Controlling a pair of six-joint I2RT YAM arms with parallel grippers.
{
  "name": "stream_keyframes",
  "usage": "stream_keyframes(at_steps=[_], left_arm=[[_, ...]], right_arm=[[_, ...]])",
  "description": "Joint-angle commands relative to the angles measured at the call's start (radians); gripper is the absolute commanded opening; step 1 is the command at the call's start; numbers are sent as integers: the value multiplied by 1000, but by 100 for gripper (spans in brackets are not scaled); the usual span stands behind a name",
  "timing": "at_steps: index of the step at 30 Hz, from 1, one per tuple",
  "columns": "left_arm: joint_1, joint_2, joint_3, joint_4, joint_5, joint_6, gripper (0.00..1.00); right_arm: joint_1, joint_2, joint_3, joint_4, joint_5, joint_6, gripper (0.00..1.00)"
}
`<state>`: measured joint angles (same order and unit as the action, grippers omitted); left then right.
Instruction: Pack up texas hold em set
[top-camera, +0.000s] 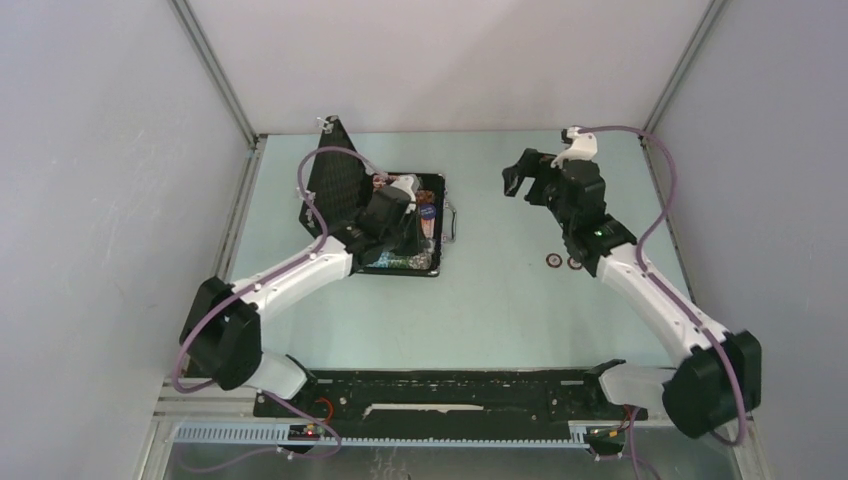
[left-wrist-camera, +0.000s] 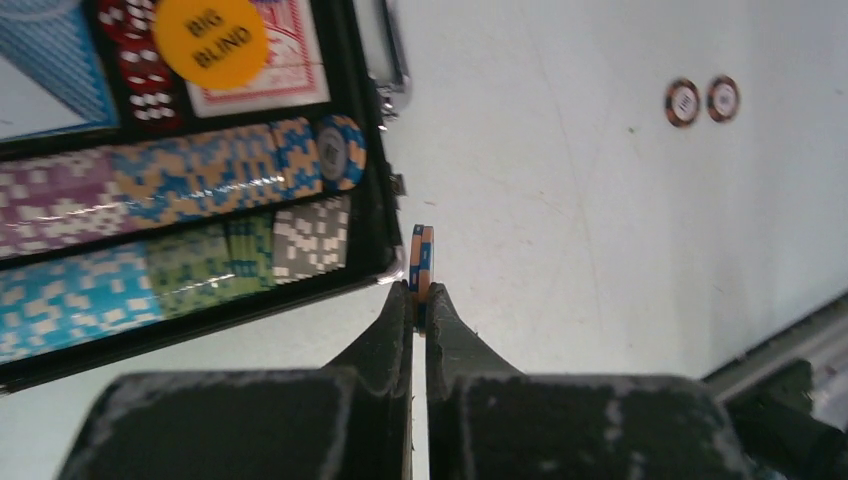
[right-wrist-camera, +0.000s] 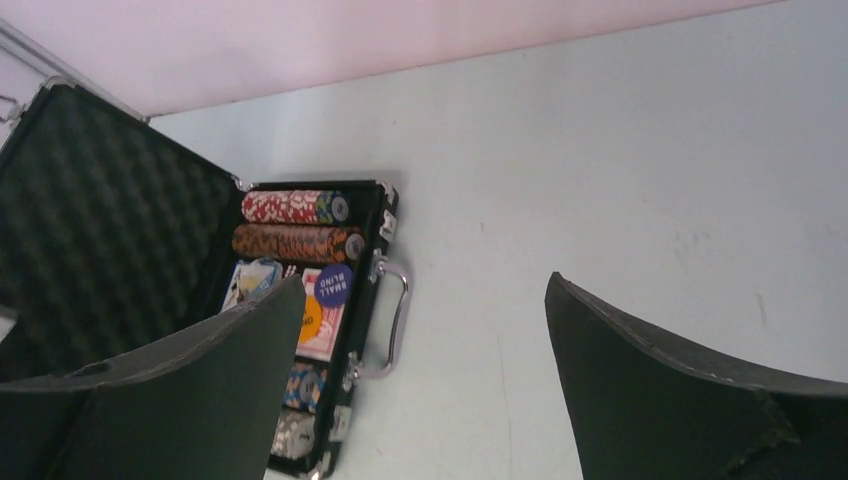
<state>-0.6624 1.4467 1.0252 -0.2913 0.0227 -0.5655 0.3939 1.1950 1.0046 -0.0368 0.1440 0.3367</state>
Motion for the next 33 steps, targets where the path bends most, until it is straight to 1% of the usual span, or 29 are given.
stream_keyframes(at_steps=[1, 3, 4, 8, 13, 16, 21, 23, 27, 33], left_arm=[[-29, 59, 144, -118, -204, 73, 0], [-43, 85, 176, -133, -274, 91, 0], [-46, 97, 194, -141, -299, 97, 0], [-48, 181, 276, -173, -287, 113, 0], [-50, 231, 285, -164, -302, 97, 0], [-50, 267, 305, -161, -311, 99, 0], [-50, 326, 350, -167, -280, 109, 0], [-51, 341, 367, -173, -279, 107, 0], [-50, 395, 435, -249, -320, 101, 0], [-51, 424, 463, -280, -340, 92, 0]], right_arm=[[8, 76, -42, 283, 8, 30, 99], [7, 105, -87, 334, -6, -32, 100], [-2, 117, -94, 324, -11, -43, 100], [-50, 139, -95, 287, -115, -72, 99], [-60, 112, -118, 301, -192, -165, 99], [-85, 121, -143, 335, -242, -148, 99], [-104, 150, -143, 359, -317, -156, 98], [-104, 158, -143, 366, -333, -157, 98], [-104, 161, -142, 373, -359, -161, 97], [-104, 169, -143, 381, -371, -163, 97]])
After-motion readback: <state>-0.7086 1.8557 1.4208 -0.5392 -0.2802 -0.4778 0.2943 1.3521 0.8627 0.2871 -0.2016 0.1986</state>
